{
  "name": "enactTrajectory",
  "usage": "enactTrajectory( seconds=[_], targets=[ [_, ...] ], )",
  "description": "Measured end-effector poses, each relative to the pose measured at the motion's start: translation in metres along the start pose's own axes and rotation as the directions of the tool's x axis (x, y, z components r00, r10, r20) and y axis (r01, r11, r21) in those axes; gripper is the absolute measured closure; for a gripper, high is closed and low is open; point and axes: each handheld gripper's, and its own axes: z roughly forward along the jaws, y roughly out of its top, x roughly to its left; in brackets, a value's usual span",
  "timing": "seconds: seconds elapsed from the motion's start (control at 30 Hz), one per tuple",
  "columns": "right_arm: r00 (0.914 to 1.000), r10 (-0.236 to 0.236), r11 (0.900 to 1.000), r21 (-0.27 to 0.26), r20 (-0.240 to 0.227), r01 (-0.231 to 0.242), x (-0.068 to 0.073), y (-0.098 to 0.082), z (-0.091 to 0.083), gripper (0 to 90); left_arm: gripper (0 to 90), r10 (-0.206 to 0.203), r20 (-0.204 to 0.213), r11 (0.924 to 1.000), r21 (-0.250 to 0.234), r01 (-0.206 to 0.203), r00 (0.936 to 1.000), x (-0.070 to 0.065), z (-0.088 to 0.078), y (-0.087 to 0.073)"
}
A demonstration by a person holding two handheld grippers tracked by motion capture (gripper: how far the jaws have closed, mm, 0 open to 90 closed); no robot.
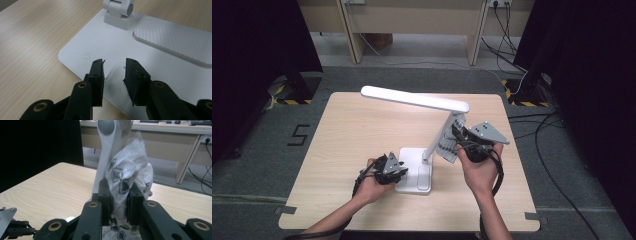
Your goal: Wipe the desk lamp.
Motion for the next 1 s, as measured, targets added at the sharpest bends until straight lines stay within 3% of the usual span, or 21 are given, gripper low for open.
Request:
enactTrajectory(
  seconds=[0.77,1.0],
  targets=[
    [0.9977,0.051,0.994,0.103,-0.045,-0.046,0.008,-0.042,0.026,78.0,67.3,0.005,0.001,1.0,0.001,-0.005,1.0,0.0,0.0,0.0],
    [0.9916,0.11,0.987,0.121,-0.068,-0.101,0.008,-0.054,0.034,78.1,67.4,0.003,0.0,1.0,-0.001,-0.003,1.0,0.0,0.0,0.0]
  ],
)
